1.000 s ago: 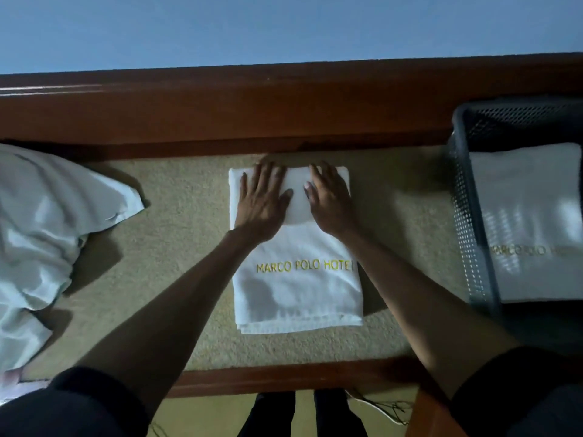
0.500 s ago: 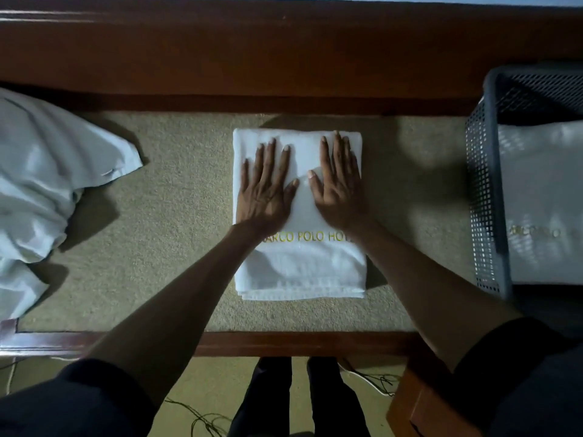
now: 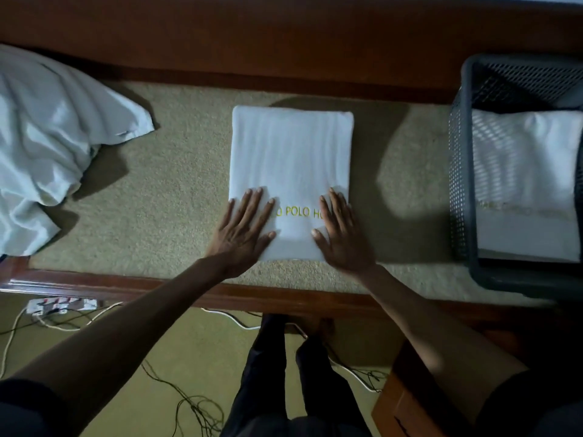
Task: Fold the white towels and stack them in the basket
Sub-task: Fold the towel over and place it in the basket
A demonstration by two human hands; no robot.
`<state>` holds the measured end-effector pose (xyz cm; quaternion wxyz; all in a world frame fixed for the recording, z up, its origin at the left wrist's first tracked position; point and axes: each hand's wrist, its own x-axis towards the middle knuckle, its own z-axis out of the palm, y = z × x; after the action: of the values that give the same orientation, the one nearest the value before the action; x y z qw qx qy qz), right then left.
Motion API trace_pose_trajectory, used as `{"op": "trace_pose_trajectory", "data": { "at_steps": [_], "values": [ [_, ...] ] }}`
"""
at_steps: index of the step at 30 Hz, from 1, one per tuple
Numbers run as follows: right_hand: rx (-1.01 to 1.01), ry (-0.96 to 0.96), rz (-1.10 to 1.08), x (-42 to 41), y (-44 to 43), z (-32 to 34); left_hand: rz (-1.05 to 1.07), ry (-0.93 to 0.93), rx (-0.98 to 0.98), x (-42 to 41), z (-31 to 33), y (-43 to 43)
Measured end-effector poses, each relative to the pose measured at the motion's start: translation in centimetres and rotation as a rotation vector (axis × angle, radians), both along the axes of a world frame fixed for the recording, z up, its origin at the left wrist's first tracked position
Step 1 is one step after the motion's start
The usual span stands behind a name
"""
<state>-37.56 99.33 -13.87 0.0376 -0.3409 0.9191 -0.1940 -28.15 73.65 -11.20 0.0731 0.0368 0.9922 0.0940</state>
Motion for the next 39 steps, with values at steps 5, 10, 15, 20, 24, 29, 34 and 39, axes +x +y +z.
{"op": "trace_pose_trajectory", "data": {
  "at_steps": [5, 10, 15, 20, 24, 29, 34, 39],
  "values": [
    [0.048, -0.072, 0.004, 1.9, 2.5, 0.4, 0.034, 0.115, 0.132, -3.4, 2.6, 1.2],
    [-0.036, -0.049, -0.056, 3.9, 5.4, 0.5, 0.05, 0.025, 0.155, -10.3, 2.0, 5.2],
    [-0.181, -0.264, -0.187, 2.9, 6.0, 1.0, -0.046, 0.046, 0.016, -7.1, -0.8, 7.2],
    [-0.341, -0.27, -0.39, 0.8, 4.3, 2.8, -0.13, 0.033, 0.045, -1.9, -0.2, 7.4],
    [-0.423, -0.296, -0.566, -1.5, 1.8, 3.5, -0.182, -0.051, 0.191, 0.3, 1.1, 6.6],
    [-0.474, -0.488, -0.708, -5.5, -1.7, 4.6, 0.191, 0.14, 0.445, -3.6, 6.8, 2.7],
    [-0.509, -0.705, -0.91, -9.7, -4.8, 4.9, 0.719, 0.065, 0.552, -9.9, 6.7, -2.8],
    [-0.558, -0.83, -0.988, -13.0, -5.9, 5.0, 1.031, -0.32, 0.91, -15.7, 5.9, -6.0]
  ]
}}
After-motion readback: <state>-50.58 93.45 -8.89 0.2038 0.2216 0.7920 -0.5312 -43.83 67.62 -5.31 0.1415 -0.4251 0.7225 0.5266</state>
